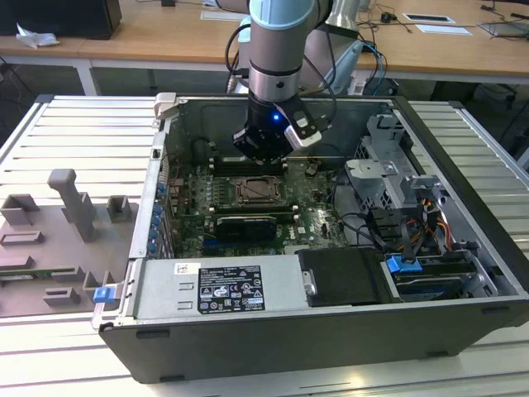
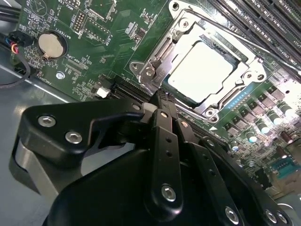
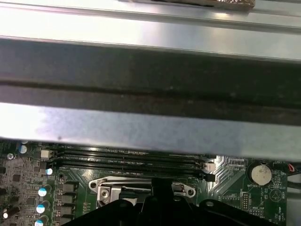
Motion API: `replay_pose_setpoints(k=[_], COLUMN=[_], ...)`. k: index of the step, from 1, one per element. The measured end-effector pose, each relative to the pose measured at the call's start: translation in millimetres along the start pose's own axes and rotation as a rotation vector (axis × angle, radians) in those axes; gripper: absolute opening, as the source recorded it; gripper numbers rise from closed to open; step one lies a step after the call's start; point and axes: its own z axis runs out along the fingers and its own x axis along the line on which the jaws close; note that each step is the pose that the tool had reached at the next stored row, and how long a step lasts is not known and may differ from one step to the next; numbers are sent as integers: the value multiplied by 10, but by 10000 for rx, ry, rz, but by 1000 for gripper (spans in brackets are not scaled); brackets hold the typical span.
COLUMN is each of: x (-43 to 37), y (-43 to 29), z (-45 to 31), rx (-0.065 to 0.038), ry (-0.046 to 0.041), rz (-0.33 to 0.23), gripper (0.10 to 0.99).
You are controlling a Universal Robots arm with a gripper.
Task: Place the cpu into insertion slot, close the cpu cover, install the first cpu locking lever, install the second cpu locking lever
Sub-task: 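Install the second cpu locking lever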
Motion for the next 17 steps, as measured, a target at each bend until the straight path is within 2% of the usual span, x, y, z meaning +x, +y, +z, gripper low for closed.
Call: replay_pose_setpoints(k=[13,15,17], x=[7,6,3], y=[-95,-94,-81], z=[-13,-62,-221], rx=[20,18,16], ry=[4,20,36], rz=[1,3,3], gripper=[106,106,106])
